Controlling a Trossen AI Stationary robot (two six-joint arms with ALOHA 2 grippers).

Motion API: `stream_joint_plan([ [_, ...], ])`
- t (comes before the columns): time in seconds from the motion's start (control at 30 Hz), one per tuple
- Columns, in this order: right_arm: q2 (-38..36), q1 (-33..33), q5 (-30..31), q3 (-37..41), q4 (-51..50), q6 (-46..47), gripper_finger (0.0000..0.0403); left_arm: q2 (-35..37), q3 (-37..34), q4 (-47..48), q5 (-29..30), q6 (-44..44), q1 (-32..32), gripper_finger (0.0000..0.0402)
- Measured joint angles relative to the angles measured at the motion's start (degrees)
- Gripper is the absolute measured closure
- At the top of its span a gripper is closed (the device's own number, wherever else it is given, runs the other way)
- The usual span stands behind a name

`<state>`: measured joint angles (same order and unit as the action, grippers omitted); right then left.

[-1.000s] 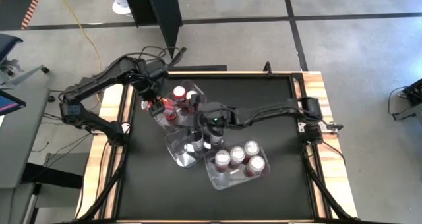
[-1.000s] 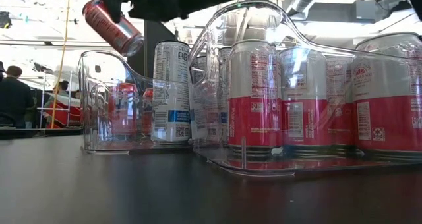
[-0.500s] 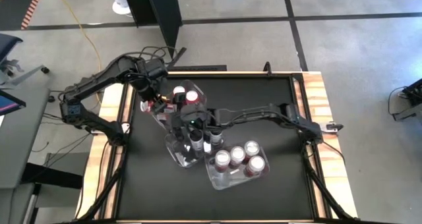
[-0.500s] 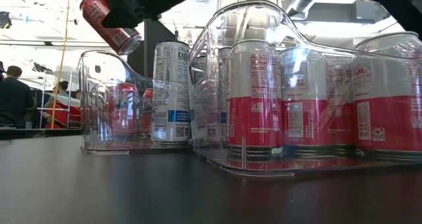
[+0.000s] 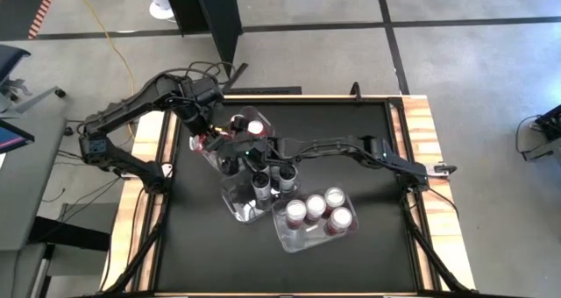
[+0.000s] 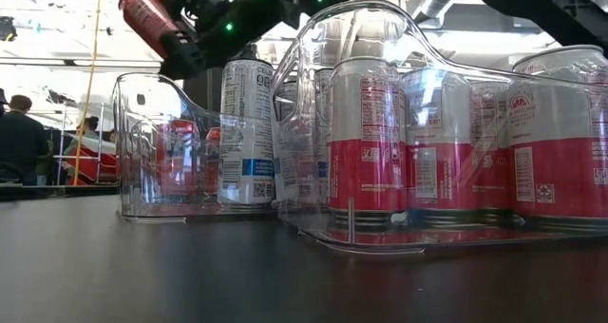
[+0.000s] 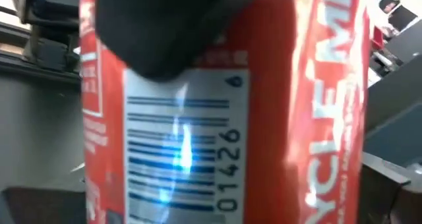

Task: Sort soda cans
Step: Put the orange soda can in the top left transparent bin

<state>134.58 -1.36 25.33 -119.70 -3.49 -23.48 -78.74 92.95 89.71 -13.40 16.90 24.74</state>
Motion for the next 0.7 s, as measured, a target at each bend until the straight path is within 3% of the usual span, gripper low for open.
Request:
stream_joint_plan([
  [0.57, -0.2, 3.0, 0.0, -0.1, 5.0, -2.9, 0.0003, -0.2, 0.0, 0.4, 0.1, -0.2, -0.1, 0.0099],
  [0.7, -0.3, 3.0, 0.1, -0.1, 4.6, -2.2, 0.0027, -0.2, -0.1, 0.3, 0.2, -0.2, -0.1, 0.0099],
])
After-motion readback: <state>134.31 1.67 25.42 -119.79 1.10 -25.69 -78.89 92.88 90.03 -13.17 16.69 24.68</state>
